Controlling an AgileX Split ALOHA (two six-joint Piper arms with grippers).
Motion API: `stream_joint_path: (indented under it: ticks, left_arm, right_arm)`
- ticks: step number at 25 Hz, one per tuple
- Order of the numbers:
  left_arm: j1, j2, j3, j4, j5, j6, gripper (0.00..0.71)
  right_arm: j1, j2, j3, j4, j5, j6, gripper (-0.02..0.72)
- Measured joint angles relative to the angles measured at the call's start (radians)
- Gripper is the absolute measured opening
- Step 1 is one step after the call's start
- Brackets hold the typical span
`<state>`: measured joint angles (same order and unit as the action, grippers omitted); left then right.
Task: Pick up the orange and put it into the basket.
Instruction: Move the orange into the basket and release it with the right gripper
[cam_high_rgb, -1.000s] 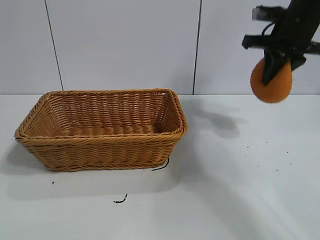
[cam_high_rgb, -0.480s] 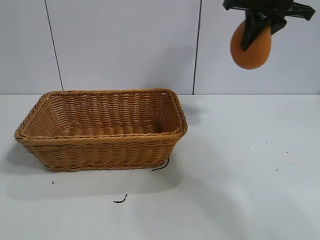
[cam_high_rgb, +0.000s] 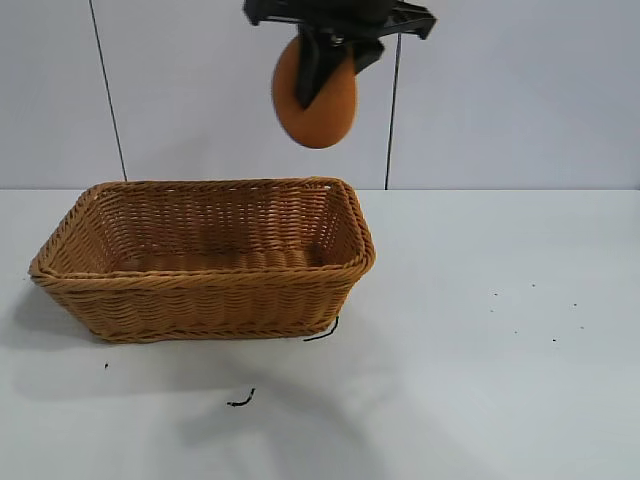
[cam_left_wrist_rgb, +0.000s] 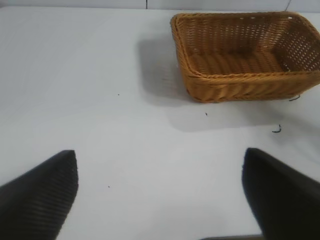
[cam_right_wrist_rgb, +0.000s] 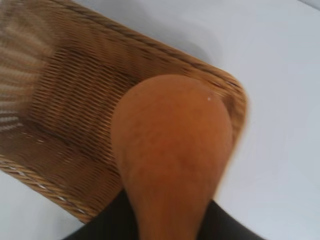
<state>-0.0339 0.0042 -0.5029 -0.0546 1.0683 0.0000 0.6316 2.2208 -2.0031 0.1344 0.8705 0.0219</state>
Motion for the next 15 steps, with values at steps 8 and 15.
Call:
stream_joint_path:
  ticks: [8, 15]
  left_arm:
    - [0.0, 0.0, 0.0, 0.0, 0.0, 0.0, 0.639]
    - [0.0, 0.0, 0.0, 0.0, 0.0, 0.0, 0.639]
  right_arm:
    - [0.0, 0.147, 0.0, 0.008, -0.056, 0.021, 0.099]
    - [0.0, 0.151, 0.0, 0.022, -0.032, 0.021, 0.506]
